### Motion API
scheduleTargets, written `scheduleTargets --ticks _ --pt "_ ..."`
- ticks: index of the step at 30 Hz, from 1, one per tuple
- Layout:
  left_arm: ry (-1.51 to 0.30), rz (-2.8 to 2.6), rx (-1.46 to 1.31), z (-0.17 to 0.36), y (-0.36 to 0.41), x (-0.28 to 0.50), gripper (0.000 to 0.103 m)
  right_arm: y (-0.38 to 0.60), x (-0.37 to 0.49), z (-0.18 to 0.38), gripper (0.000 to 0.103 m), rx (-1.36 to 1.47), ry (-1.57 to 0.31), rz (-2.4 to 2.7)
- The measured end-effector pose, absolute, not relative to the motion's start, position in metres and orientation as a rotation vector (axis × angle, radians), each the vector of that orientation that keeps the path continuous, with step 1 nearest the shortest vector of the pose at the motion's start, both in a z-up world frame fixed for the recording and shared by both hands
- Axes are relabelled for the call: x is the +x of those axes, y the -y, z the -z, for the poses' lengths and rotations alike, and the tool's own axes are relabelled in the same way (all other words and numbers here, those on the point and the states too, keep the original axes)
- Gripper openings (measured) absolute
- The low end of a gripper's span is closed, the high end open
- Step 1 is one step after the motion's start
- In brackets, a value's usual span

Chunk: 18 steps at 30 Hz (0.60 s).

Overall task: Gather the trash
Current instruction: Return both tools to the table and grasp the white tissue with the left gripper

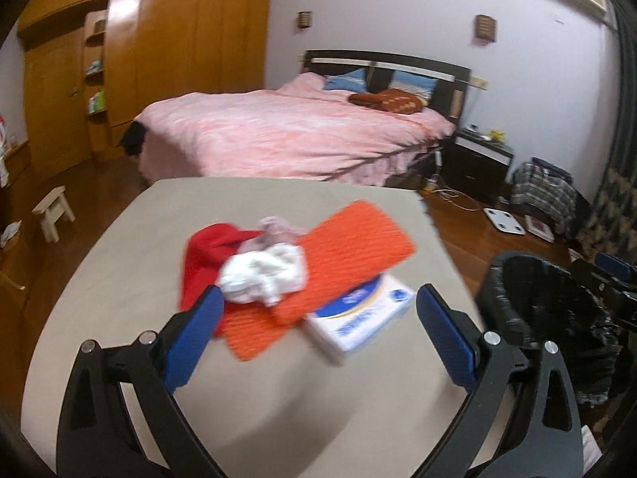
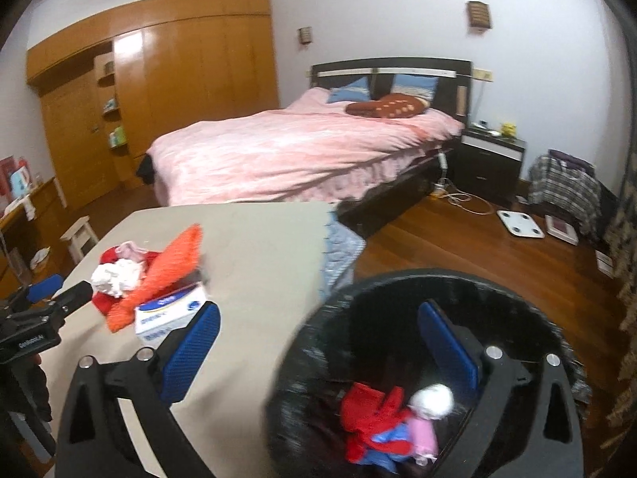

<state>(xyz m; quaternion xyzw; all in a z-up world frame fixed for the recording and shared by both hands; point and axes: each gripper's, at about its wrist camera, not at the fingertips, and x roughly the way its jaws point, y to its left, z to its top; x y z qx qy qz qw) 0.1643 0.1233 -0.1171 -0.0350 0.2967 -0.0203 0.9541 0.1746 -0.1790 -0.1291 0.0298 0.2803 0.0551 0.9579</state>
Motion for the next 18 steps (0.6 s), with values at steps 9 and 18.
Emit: scheduleTargets --ticks 9,18 --pt "-0.611 -0.028 -0.104 0.133 -0.161 0.176 0.095 0.134 0.199 0.137 0.098 0.034 -0.578 -0.181" --pt "-0.618 -0.015 -0.109 0.15 -0.162 0.21 0.095 0.119 0.22 0.147 0.097 0.023 -0.593 -0.194"
